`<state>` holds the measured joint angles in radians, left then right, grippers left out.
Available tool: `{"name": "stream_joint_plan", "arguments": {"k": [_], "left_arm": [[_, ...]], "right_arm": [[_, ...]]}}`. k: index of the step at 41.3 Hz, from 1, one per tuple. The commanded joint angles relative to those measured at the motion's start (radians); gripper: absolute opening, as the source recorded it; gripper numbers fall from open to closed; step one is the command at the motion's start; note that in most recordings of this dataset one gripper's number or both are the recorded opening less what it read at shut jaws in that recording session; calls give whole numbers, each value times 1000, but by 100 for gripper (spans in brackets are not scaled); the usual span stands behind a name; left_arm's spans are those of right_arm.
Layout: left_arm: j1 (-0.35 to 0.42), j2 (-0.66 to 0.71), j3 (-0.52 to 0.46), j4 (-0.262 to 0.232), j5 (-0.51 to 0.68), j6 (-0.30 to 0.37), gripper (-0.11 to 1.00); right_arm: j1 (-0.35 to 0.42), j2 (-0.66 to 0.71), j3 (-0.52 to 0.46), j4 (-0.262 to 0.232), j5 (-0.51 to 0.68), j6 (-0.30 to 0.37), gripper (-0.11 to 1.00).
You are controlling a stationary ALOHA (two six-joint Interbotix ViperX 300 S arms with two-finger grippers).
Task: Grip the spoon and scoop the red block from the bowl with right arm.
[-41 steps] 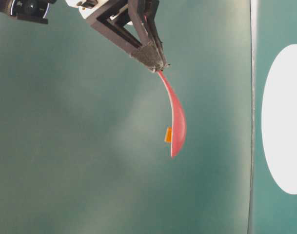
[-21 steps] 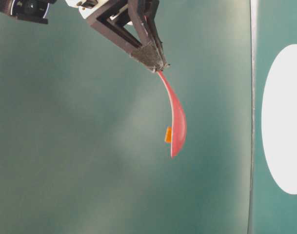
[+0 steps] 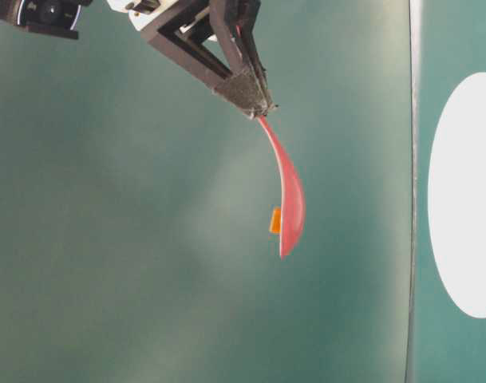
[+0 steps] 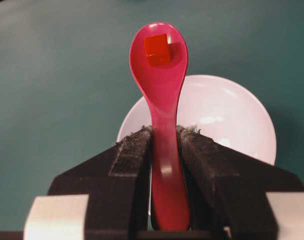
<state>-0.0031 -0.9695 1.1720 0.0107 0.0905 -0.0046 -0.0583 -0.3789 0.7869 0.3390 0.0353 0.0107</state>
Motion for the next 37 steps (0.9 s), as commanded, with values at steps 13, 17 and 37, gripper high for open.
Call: {"name": "stream_joint_plan", "arguments": {"k": [13, 17, 37], "left_arm": [[2, 5, -21, 2, 2, 2, 0], [2, 3, -23, 2, 2, 2, 0], [2, -12, -23, 2, 2, 9, 0]], "right_arm": [[2, -17, -31, 3, -5, 2, 24], [2, -17, -31, 3, 0, 2, 24], [0, -15, -32, 6, 25, 2, 24]]}}
